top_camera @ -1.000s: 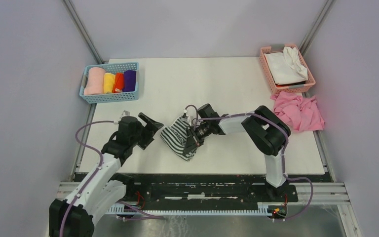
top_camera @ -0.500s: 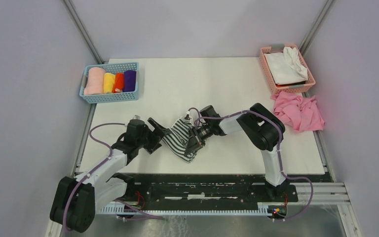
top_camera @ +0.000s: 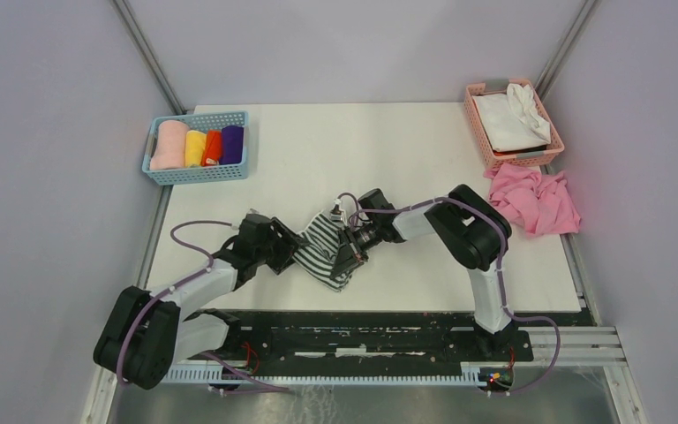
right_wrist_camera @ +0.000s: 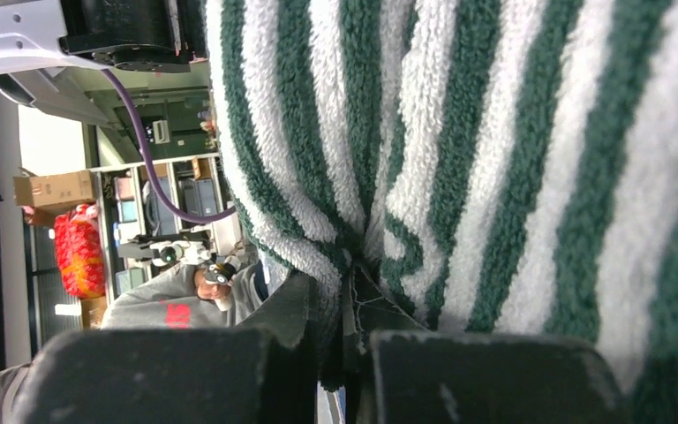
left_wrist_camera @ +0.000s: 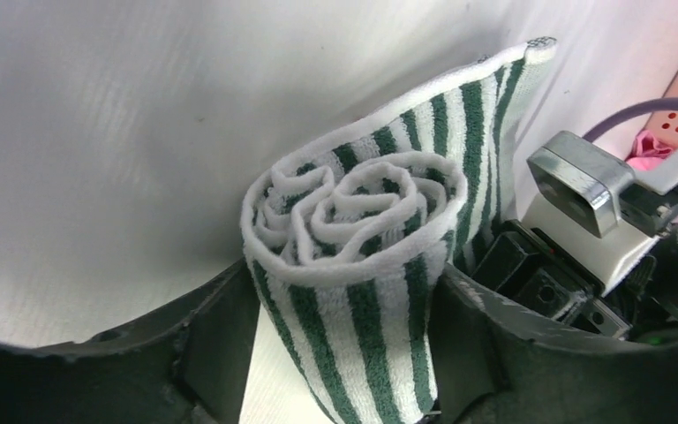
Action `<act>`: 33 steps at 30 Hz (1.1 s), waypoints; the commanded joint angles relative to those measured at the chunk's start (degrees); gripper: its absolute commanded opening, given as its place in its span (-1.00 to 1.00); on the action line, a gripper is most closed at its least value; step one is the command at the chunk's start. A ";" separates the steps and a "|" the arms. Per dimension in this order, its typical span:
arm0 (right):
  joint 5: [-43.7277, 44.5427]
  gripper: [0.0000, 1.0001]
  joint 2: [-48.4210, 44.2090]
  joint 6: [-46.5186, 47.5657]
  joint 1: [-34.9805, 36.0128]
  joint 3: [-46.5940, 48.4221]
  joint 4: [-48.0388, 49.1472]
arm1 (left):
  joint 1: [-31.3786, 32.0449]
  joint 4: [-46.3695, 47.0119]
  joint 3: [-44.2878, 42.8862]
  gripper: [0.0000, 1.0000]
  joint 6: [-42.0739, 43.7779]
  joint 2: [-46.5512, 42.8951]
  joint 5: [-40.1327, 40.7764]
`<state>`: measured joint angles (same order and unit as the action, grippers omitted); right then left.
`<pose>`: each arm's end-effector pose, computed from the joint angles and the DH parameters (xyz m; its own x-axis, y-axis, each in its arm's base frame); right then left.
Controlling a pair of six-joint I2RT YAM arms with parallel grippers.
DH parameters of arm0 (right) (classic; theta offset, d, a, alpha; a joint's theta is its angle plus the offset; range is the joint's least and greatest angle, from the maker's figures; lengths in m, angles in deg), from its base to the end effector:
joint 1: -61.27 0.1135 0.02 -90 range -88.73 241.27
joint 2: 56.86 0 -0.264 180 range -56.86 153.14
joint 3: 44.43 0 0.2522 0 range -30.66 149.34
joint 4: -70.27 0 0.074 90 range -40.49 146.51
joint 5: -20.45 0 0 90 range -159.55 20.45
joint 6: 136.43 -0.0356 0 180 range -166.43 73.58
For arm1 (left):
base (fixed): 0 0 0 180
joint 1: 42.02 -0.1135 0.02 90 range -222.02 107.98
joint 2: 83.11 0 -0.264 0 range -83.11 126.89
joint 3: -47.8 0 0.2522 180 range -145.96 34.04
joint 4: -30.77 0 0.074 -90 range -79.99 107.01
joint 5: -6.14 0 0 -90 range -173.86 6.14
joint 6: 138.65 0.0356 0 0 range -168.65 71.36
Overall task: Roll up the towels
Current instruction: Roll the towel at the center of the board.
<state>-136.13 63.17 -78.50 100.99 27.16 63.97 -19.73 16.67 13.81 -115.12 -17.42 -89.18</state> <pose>0.2640 0.2618 0.0814 -0.8834 -0.4596 -0.0914 -0.2270 0.2493 0.9414 0.1858 -0.0797 0.1431 -0.6659 -0.7136 -0.2174 -0.4335 0.6073 -0.6657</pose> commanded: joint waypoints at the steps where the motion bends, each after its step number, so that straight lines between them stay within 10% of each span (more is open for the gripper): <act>1: 14.94 -0.78 -1.42 5.54 0.10 -3.09 -10.45 | -0.01 -5.25 0.25 0.33 0.15 1.29 5.63; 8: 30.38 -0.28 -15.08 9.78 1.05 -5.98 -14.74 | 0.42 -5.52 -1.74 -0.13 2.08 4.18 5.37; 17: 58.07 0.50 -33.31 19.08 11.89 -4.90 -24.30 | 1.52 -7.51 -4.28 -0.17 3.09 6.29 5.65; 33: 95.86 0.80 -24.89 38.53 37.39 5.22 -23.87 | 2.93 -8.56 -5.89 -0.14 3.13 7.61 6.10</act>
<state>-50.83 33.57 -45.93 134.87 28.91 39.32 -17.16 12.52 8.26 -115.17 -11.19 -86.34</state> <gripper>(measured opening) 0.901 0.451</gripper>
